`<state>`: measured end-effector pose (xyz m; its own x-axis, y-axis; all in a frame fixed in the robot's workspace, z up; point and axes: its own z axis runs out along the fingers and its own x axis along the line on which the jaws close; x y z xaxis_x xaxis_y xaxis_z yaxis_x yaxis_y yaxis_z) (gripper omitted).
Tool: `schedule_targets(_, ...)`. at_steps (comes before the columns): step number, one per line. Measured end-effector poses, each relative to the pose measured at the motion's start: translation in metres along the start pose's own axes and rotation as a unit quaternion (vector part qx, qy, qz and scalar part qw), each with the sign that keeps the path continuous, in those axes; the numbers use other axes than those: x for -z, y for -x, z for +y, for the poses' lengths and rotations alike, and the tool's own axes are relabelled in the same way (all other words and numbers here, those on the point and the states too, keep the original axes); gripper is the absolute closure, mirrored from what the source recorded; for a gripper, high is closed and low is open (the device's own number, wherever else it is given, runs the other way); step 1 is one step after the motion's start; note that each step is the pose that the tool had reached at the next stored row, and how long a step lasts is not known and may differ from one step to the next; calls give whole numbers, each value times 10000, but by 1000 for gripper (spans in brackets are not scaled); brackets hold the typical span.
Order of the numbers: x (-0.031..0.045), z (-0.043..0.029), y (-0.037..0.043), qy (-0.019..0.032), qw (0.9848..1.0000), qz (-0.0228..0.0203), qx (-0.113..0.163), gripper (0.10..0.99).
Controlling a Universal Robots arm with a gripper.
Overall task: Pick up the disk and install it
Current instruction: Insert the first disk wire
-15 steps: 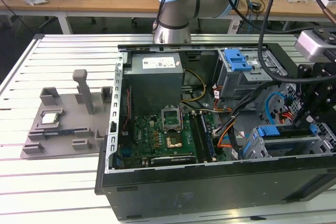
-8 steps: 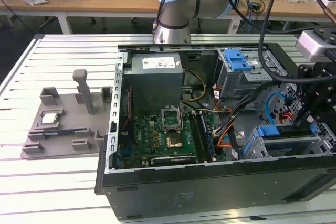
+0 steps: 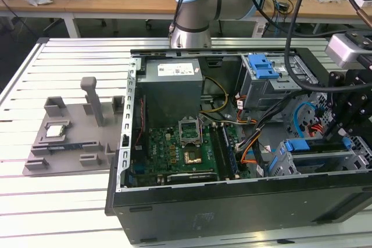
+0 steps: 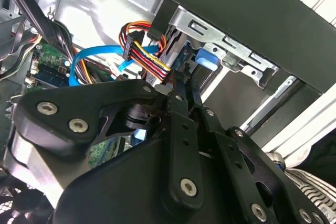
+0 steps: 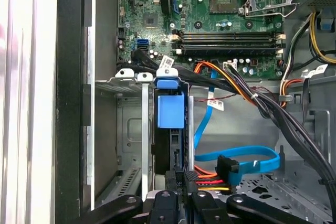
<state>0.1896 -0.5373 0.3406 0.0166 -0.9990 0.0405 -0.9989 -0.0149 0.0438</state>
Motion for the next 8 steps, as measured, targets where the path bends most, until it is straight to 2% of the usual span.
schedule_targets(8,1,-10,0,5,9999,-12,-137,918)
